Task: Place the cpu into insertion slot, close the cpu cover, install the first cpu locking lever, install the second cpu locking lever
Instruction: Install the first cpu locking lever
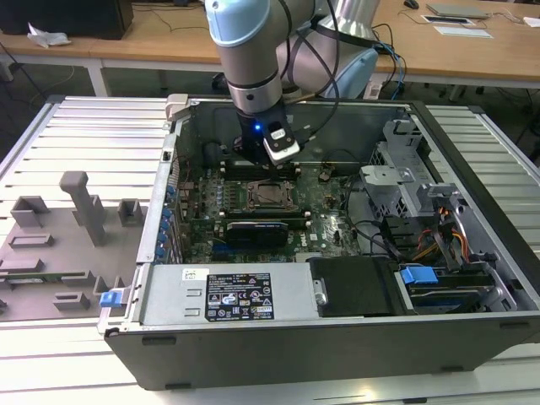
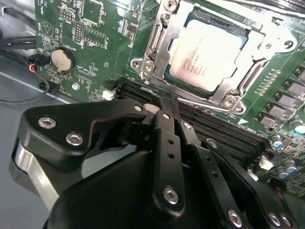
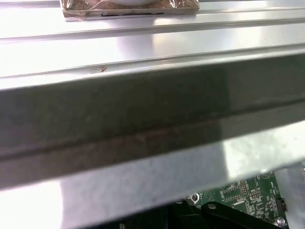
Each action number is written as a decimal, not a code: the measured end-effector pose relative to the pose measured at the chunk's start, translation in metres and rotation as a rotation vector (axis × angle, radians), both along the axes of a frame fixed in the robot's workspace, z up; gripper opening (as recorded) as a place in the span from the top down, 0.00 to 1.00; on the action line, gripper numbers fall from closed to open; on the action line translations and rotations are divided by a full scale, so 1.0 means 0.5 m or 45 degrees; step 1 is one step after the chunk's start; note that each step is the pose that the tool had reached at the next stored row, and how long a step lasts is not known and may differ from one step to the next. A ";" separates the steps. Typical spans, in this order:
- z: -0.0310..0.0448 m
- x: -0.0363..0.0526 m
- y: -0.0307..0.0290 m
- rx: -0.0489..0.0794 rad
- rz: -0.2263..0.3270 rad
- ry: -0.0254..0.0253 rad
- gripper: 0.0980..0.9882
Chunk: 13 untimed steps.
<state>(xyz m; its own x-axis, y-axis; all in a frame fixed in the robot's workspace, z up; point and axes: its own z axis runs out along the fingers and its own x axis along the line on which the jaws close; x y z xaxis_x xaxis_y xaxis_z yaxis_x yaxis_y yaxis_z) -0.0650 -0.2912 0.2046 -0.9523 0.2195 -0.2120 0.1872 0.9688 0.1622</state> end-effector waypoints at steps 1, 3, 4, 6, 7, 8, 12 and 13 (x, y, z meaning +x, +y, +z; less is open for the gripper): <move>0.000 0.000 0.001 0.000 -0.007 0.0000 0.99; -0.001 0.000 0.002 0.000 -0.021 0.0000 0.99; -0.002 0.000 0.003 0.000 -0.029 0.0000 0.99; -0.002 0.000 0.006 0.000 -0.044 0.0000 0.99; -0.003 0.000 0.007 0.000 -0.054 0.0000 0.99; -0.003 0.000 0.009 0.000 -0.060 0.0001 0.99; -0.005 -0.001 0.015 0.000 -0.084 0.0000 0.99; -0.005 -0.001 0.015 0.000 -0.089 -0.0001 0.99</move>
<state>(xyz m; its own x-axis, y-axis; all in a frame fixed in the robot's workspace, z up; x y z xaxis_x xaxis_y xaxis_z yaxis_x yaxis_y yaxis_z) -0.0655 -0.2837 0.2020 -0.9347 0.2853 -0.2121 0.2543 0.9535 0.1621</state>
